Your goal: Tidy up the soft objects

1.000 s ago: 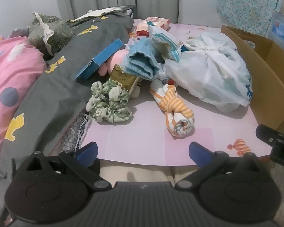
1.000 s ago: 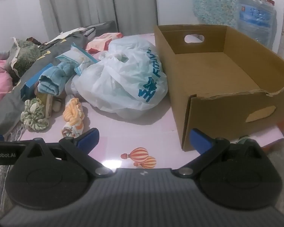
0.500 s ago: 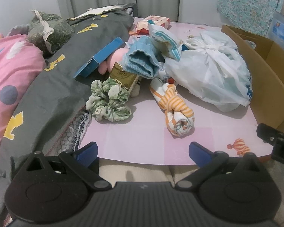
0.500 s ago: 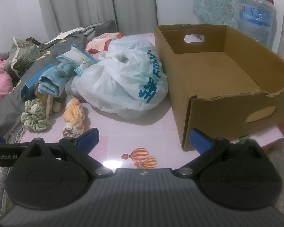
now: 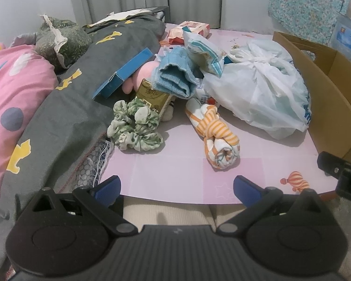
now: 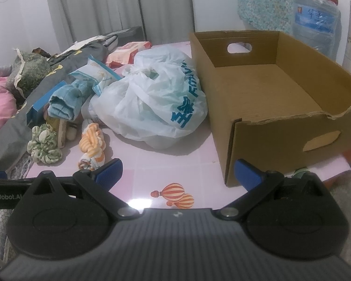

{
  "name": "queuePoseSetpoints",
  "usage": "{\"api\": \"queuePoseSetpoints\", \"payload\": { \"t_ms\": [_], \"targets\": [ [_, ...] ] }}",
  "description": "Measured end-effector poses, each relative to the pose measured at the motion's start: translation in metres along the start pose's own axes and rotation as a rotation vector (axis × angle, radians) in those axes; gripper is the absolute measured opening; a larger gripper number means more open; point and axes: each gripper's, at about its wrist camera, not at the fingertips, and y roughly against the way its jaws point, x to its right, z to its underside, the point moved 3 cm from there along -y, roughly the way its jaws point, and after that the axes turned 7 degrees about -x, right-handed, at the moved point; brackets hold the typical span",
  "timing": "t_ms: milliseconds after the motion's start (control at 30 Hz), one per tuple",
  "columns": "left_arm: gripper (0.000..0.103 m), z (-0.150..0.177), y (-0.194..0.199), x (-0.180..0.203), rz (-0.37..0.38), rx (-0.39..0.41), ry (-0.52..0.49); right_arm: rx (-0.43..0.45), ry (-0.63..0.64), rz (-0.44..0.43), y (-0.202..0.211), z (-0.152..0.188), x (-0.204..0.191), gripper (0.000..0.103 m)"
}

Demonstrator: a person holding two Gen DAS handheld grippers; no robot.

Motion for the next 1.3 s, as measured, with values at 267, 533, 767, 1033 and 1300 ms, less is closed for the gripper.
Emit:
{"api": "queuePoseSetpoints", "payload": {
  "t_ms": [267,533,767,1033,1300],
  "targets": [
    [0.103,0.0007,0.0,-0.0005,-0.004,0.0,-0.002,0.0,0.001,0.001,-0.0002,0.0001,-0.0002,0.102],
    [0.103,0.0005,0.0,-0.0024,-0.007,0.004,0.0,-0.003,0.0,-0.008,0.0001,0.0009,-0.001,0.102],
    [0.103,-0.0006,-0.0004,-0.0026,-0.008,0.002,-0.004,-0.001,-0.003,-0.008,-0.0005,0.0005,0.0002,0.102],
    [0.103,-0.0026,-0.0031,0.003,-0.009,-0.004,-0.02,-0.011,0.002,-0.008,-0.0033,-0.0004,0.0003,0.102],
    [0.103,-0.0047,-0.005,0.0041,-0.009,-0.01,-0.02,-0.018,-0.002,-0.012,-0.0071,-0.0014,0.0002,0.102]
  ]
}}
